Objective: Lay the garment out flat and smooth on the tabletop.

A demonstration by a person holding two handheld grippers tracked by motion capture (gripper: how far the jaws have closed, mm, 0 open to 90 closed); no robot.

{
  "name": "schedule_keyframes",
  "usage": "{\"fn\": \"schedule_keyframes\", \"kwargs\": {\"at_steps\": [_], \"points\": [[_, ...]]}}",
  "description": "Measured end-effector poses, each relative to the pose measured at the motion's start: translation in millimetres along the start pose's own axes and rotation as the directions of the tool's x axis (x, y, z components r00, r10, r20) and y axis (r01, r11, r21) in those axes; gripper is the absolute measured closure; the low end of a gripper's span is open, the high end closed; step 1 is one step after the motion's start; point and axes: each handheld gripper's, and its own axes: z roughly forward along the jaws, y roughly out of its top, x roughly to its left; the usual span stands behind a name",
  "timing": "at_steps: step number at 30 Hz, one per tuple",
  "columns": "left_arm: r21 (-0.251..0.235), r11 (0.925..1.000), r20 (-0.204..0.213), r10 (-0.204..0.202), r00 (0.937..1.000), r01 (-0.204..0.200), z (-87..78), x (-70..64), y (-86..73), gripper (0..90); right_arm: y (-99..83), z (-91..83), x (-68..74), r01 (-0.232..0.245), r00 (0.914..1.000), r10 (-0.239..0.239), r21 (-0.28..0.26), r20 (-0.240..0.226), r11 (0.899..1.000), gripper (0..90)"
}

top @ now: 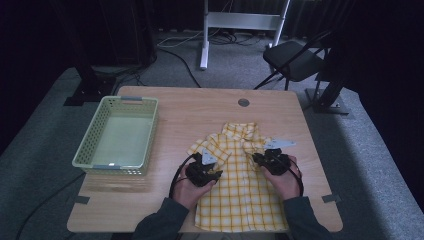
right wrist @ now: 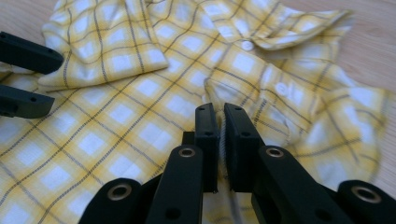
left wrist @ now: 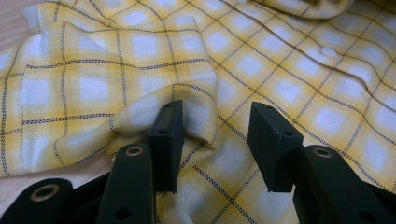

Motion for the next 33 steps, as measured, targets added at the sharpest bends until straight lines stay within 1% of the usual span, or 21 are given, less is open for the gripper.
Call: {"fn": "schedule_keyframes", "kwargs": {"at_steps": [3, 4, 5, 6, 8, 9, 10, 13, 20, 27, 30, 33], "points": [[0.001, 1.0, 0.0, 0.005, 1.0, -0.005, -0.1, 0.2, -0.2, 56.4, -2.7, -4.7, -1.8, -0.014, 0.9999, 0.014, -0.011, 0.007, 1.0, 84.6], [-0.001, 1.0, -0.001, 0.004, 1.0, -0.004, -0.1, 0.0, -0.4, 56.4, -6.2, -9.1, -4.5, -0.022, 0.9996, 0.022, -0.019, 0.015, 1.0, 84.6], [-0.003, 1.0, -0.001, 0.002, 1.0, -0.002, 0.0, -0.1, -0.5, 56.4, -9.7, -12.3, -6.9, -0.035, 0.9991, 0.035, -0.024, 0.023, 0.999, 84.6], [-0.003, 1.0, 0.001, 0.004, 1.0, -0.004, -0.1, 0.2, -0.7, 56.4, -16.1, -17.4, -11.5, -0.059, 0.9975, 0.06, -0.033, 0.037, 0.998, 84.6], [-0.004, 1.0, 0.001, 0.004, 1.0, -0.004, -0.1, 0.3, -0.8, 56.4, -19.3, -19.9, -14.1, -0.067, 0.9967, 0.068, -0.037, 0.044, 0.997, 84.6], [-0.005, 1.0, 0.002, 0.003, 1.0, -0.003, 0.0, 0.3, -0.9, 56.4, -22.5, -22.3, -16.5, -0.078, 0.9955, 0.08, -0.042, 0.05, 0.996, 84.6], [-0.007, 1.0, 0.003, 0.003, 1.0, -0.003, 0.0, 0.4, -1.0, 56.4, -28.6, -27.6, -20.5, -0.101, 0.9924, 0.105, -0.05, 0.065, 0.994, 84.6], [-0.008, 1.0, 0.002, 0.003, 1.0, -0.003, 0.1, 0.4, -1.1, 56.4, -37.3, -35.3, -25.5, -0.131, 0.9871, 0.136, -0.062, 0.085, 0.99, 84.5], [-0.009, 0.9999, 0.001, 0.006, 1.0, -0.006, 0.2, 0.3, -1.3, 56.3, -53.3, -46.3, -33.8, -0.171, 0.976, 0.179, -0.076, 0.124, 0.982, 84.4], [-0.011, 0.9999, 0.001, 0.007, 1.0, -0.007, 0.2, 0.3, -1.5, 56.3, -65.5, -51.4, -40.5, -0.212, 0.9623, 0.222, -0.075, 0.157, 0.974, 83.9], [-0.011, 0.9999, 0.0, 0.007, 1.0, -0.007, 0.3, 0.2, -1.5, 56.3, -69.9, -53.3, -42.5, -0.228, 0.9572, 0.237, -0.072, 0.167, 0.971, 82.5], [-0.011, 0.9999, 0.0, 0.008, 1.0, -0.008, 0.3, 0.2, -1.5, 56.3, -73.1, -56.8, -43.1, -0.238, 0.9529, 0.249, -0.083, 0.173, 0.968, 77.4]]}}
